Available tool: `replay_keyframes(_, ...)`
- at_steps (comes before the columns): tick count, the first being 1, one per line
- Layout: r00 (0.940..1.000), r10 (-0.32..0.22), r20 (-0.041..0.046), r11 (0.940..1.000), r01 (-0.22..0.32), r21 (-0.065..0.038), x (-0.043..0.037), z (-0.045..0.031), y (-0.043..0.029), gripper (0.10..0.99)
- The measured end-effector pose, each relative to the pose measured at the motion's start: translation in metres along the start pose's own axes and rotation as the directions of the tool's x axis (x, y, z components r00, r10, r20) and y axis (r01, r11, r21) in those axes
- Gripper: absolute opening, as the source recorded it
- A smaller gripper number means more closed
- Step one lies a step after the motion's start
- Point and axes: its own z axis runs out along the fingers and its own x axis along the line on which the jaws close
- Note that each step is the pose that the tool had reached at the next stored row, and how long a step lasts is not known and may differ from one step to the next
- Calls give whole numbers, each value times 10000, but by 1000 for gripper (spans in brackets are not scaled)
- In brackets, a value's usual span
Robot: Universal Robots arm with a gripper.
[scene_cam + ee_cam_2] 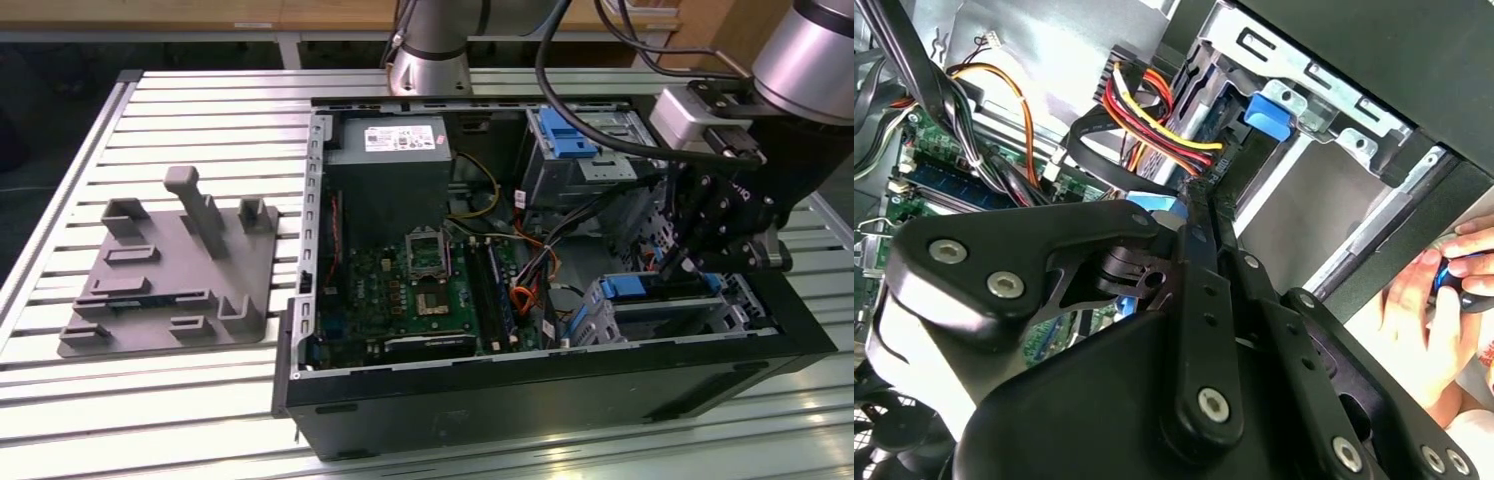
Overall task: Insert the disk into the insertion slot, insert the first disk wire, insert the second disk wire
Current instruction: 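Insert the second disk wire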
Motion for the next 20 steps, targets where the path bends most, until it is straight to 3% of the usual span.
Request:
replay_keyframes(16,10000,-34,2,10000,34,3,17,26,-2,157)
replay_keyframes(18,10000,-34,15,10000,34,2,20,-21,0,271)
replay_keyframes(19,10000,-34,3,10000,34,2,23,-72,1,271)
replay_keyframes(20,10000,-33,1,10000,33,3,26,-118,3,333)
